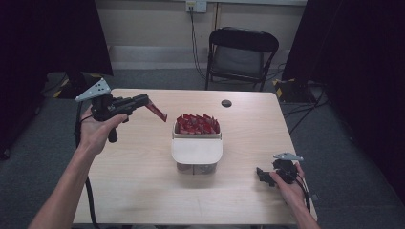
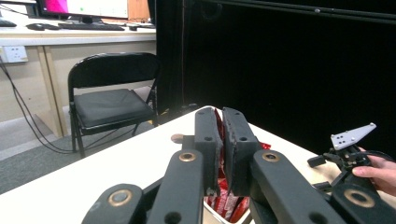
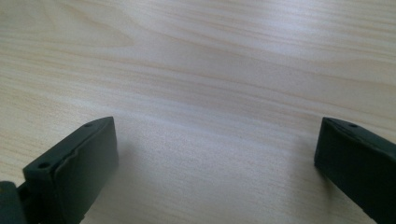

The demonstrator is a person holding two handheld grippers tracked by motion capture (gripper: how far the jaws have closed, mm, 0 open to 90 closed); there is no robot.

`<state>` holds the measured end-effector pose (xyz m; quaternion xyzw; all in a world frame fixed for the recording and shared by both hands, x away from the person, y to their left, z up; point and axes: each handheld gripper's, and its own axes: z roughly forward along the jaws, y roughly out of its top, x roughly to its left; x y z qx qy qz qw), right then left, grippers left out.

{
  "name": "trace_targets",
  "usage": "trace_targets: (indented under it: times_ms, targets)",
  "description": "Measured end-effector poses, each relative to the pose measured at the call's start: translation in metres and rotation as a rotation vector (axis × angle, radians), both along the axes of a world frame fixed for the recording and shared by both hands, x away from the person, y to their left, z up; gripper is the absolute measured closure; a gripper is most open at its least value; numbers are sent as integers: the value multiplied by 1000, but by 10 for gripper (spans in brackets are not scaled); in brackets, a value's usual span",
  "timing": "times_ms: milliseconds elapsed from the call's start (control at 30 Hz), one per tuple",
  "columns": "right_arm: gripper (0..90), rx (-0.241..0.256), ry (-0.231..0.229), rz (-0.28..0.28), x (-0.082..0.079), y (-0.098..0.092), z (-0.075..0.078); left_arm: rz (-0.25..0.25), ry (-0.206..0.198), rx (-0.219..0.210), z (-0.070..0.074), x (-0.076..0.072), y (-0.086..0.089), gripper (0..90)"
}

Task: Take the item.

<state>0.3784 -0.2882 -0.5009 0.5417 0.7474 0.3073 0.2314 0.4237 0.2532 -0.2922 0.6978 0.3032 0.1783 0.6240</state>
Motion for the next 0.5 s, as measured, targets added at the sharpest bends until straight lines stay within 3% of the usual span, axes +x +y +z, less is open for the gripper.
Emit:
trace_targets:
  times_ms: [500]
  targets:
    - [0,0,0,0,0,0,0,81,48,16,-15,8,22,855]
